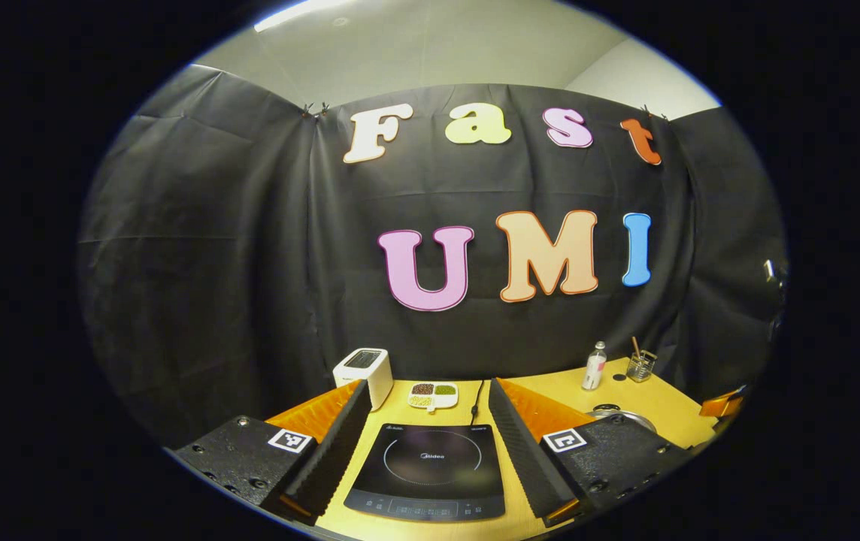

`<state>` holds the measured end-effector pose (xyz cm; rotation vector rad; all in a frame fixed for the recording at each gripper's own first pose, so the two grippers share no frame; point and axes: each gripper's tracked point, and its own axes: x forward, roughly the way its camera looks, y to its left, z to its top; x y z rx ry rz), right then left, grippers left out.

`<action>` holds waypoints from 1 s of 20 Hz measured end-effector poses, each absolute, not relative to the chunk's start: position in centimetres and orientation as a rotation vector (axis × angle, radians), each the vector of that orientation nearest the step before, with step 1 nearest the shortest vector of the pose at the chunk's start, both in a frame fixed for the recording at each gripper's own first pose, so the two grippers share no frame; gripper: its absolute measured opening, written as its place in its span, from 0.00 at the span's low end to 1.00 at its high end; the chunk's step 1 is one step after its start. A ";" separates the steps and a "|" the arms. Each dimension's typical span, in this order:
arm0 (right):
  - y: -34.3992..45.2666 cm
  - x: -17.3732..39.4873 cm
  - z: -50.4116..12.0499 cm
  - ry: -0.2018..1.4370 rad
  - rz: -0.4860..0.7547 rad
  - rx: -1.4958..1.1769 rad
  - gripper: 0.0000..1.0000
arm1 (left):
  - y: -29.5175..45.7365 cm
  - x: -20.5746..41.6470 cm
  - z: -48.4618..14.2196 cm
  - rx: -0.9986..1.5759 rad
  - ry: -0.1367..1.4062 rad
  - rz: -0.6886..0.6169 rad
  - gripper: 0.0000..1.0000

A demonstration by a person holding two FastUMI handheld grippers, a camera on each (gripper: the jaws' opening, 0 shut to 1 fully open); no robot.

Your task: First push the handle of the pot to place it horizontally, then grasp the pot with both hands and set it on the induction cooktop.

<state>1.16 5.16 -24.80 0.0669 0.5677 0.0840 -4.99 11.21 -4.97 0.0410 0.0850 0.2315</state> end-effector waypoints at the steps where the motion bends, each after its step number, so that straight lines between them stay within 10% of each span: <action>1: 5.4 1.0 -26.0 0.596 0.086 0.073 0.03 | 11.6 -5.0 -5.1 0.037 0.090 0.242 0.93; 20: 8.0 -0.9 -43.5 1.093 0.145 -0.111 0.03 | 16.6 -7.5 -8.1 0.045 0.166 0.386 0.95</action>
